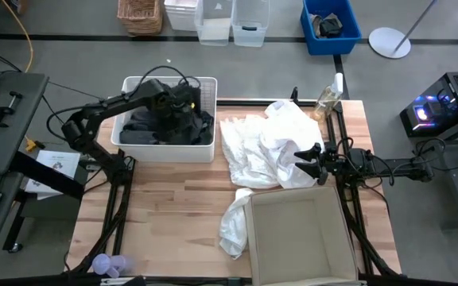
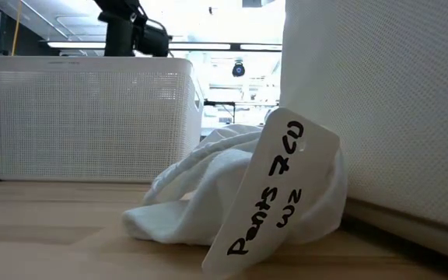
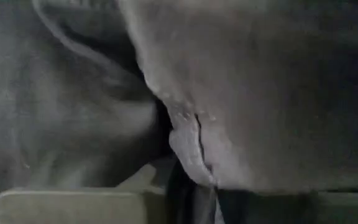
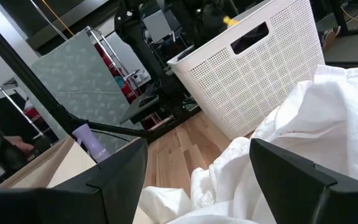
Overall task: Sort clothes
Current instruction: Put the black pants into the top white laundry organizer, then put the white shirt into the bottom white laundry organizer
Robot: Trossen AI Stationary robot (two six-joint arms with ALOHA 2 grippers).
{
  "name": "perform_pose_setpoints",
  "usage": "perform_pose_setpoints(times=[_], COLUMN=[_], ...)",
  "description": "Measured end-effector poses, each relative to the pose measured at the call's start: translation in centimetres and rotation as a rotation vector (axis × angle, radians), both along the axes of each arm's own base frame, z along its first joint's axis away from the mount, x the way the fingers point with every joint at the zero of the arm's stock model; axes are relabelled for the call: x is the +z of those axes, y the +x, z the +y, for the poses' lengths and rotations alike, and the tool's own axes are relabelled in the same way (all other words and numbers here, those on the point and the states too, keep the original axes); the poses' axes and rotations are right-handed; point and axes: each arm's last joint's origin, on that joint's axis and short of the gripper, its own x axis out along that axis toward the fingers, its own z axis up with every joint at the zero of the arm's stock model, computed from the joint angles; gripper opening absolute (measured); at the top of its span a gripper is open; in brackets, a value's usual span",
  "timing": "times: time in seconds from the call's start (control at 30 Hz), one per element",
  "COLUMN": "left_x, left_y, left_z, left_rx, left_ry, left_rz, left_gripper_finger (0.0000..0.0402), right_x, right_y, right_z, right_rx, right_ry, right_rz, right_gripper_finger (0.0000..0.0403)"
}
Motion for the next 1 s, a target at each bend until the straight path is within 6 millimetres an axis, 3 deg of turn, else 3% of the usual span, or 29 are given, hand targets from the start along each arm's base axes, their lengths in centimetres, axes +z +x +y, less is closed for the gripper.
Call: perform_pose_setpoints(times=[0.37,0.5,0.63,0.73,0.83,1.0], left_x=[8.1,10.3,12.6,14.9,16.4,16.0], left_y=[0.8,0.9,0.7,0.7,0.3,-1.7], left_z=[0.6,0.6,-0.3,-1.9,-5.0,-11.6], left_rx=[-0.011,0.021,0.019,-0.045,-0.145,-0.279], left_ry=[0.147,0.178,0.144,0.121,0.07,-0.045], left_rz=[-0.192,-0.287,-0.542,-0.829,-1.092,-1.43], left_gripper_finger=[0.022,0.0241,0.0241,0.0235,0.0227,0.0215], right_x=[0.0,0.0,0.0,0.0,0.0,0.0], right_y=[0.0,0.0,0.0,0.0,0.0,0.0], right_z=[0.0,0.0,0.0,0.0,0.0,0.0], right_rx=[0.0,0.0,0.0,0.0,0.0,0.0], right_ry=[0.0,0.0,0.0,0.0,0.0,0.0], right_rz=[0.0,0.0,0.0,0.0,-0.001,-0.001], right_gripper_finger=[0.0279,0.0279,0.0279,0.0279,0.0279,0.0279])
